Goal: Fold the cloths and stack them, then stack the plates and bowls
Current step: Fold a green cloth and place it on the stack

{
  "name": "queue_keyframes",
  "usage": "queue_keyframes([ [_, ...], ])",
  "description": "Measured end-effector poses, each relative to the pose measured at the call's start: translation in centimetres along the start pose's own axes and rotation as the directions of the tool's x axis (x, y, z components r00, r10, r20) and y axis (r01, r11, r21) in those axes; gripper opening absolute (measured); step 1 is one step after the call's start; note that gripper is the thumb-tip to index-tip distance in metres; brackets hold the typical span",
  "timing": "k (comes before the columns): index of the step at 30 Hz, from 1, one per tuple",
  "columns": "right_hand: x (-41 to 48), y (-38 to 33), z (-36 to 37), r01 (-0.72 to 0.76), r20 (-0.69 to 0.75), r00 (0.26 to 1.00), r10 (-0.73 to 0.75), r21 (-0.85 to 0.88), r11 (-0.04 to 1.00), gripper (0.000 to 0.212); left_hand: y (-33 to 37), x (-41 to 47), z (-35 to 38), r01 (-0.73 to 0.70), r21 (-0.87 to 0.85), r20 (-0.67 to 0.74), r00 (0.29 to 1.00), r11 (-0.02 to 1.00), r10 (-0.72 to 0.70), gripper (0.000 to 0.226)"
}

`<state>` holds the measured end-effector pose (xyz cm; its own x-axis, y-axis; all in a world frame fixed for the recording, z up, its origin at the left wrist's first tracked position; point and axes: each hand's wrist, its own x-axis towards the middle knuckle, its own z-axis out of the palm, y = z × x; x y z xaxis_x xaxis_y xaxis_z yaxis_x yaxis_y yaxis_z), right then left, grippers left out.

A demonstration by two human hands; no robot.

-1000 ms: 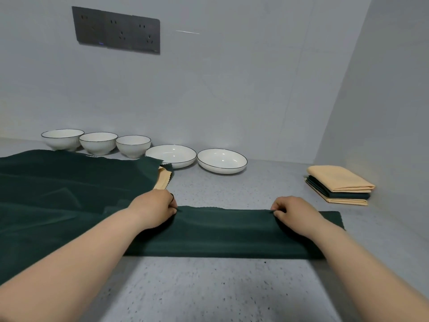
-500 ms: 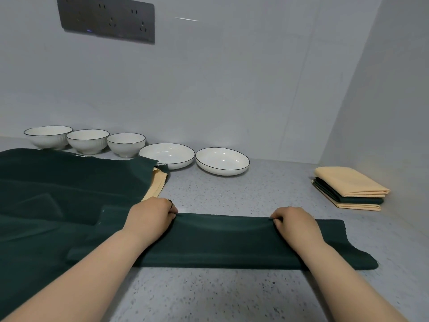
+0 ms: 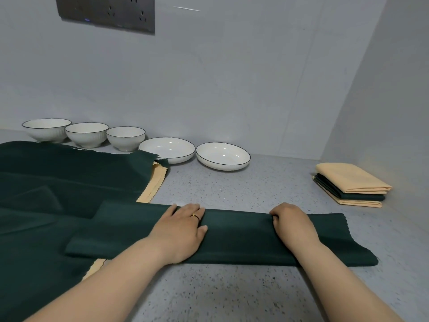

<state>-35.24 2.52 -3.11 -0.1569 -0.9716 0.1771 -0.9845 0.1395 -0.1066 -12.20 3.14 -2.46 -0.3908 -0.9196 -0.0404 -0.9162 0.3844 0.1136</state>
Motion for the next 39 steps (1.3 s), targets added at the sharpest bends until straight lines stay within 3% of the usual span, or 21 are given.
queue_keyframes([
  [10, -1.4, -2.3, -1.2, 0.073, 0.062, 0.996, -0.066, -0.108, 0.992, 0.033, -0.1, -0.2, 0.9, 0.034, -0.041, 0.008, 0.999, 0.999, -0.033, 0.052],
  [16, -2.8, -10.2, -0.7, 0.237, 0.166, 0.945, -0.282, 0.248, 0.939, 0.041, -0.2, -0.2, 0.8, 0.026, -0.058, 0.006, 1.000, 0.998, -0.026, 0.052],
  [20, -3.0, -11.3, 0.6, 0.281, 0.202, 0.921, -0.334, 0.251, 0.926, 0.048, -0.3, -0.3, 0.7, 0.020, -0.066, 0.023, 1.000, 0.998, -0.018, 0.052],
  [27, -3.0, -6.8, 0.0, 0.106, 0.318, 0.940, -0.121, 0.065, 0.992, 0.067, -0.3, -0.3, 0.6, 0.019, -0.043, 0.032, 0.999, 0.999, -0.018, 0.053],
  [35, -3.0, 2.9, -1.2, -0.254, 0.254, 0.935, 0.249, -0.013, 0.967, 0.072, -2.1, -0.1, 0.2, 0.022, 0.034, 0.087, 0.996, 0.999, -0.025, 0.057],
  [39, -3.5, 5.7, -1.4, -0.299, 0.262, 0.919, 0.293, -0.020, 0.954, 0.071, -4.2, -0.8, -0.3, 0.037, 0.061, 0.092, 0.995, 0.997, -0.043, 0.060],
])
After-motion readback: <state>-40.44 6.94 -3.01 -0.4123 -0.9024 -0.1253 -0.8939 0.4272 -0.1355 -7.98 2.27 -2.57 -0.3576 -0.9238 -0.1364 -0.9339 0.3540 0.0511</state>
